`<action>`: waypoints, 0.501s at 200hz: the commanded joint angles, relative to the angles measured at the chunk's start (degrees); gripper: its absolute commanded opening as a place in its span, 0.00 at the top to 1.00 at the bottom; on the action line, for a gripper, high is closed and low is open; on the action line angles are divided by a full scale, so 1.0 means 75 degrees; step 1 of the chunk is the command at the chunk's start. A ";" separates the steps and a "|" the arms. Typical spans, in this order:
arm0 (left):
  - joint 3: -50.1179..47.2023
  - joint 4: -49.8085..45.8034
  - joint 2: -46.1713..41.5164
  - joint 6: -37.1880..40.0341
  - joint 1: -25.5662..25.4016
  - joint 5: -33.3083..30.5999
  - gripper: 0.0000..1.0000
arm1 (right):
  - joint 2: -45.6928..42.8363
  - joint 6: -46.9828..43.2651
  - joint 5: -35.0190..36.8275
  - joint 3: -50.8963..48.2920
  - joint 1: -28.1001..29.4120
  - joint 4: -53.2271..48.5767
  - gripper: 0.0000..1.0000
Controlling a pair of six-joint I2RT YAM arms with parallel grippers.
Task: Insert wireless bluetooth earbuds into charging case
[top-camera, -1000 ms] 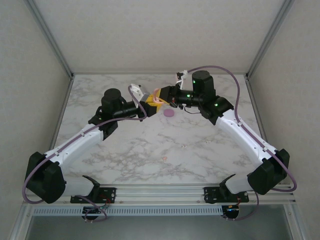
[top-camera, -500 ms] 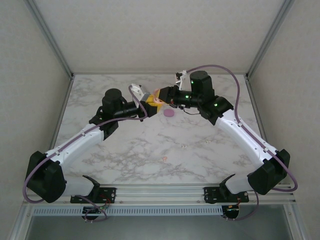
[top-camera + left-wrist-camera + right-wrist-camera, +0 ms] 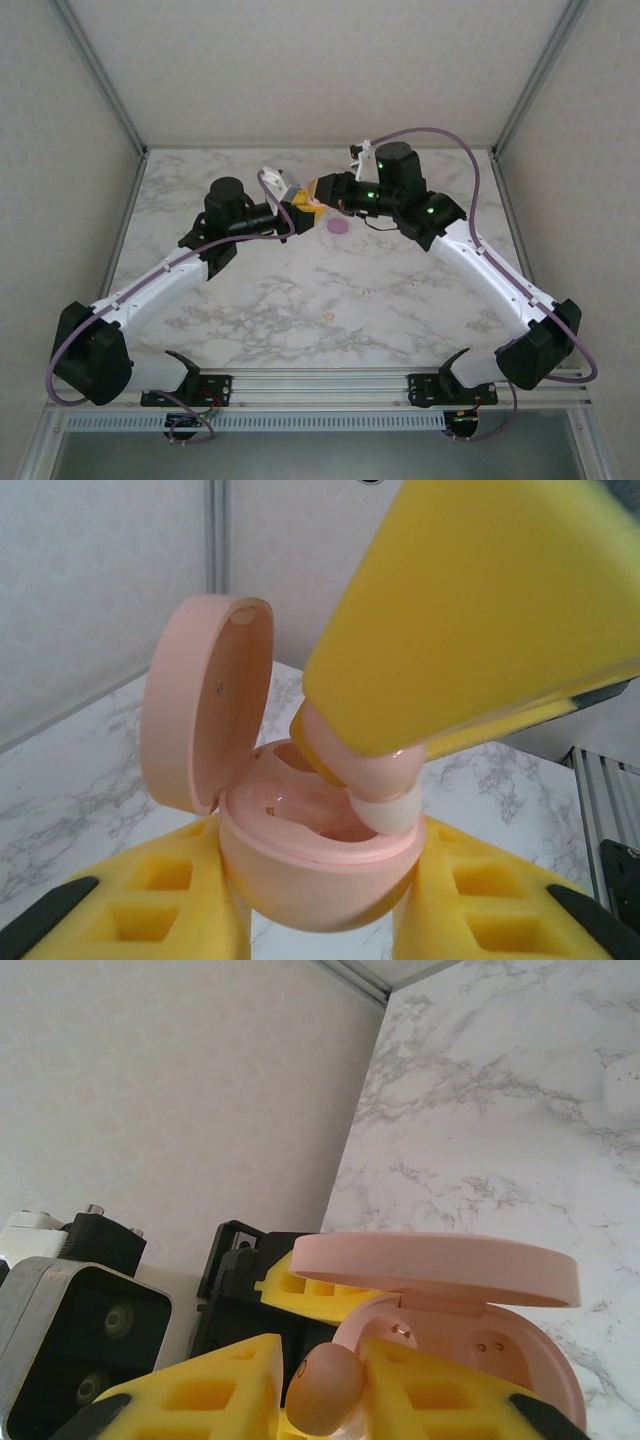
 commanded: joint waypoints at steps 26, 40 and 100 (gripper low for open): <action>0.0261 0.0581 -0.0019 -0.0135 -0.0135 0.0215 0.75 | -0.0101 -0.0230 0.0433 0.0174 0.0048 -0.0434 0.75; 0.0263 0.0563 -0.0033 -0.0143 -0.0135 0.0219 0.75 | -0.0101 -0.0194 0.0468 0.0161 0.0061 -0.0383 0.76; 0.0263 0.0636 0.0023 -0.0218 -0.0213 0.0155 0.75 | -0.0041 0.0009 0.0709 0.0124 0.0212 0.0079 0.76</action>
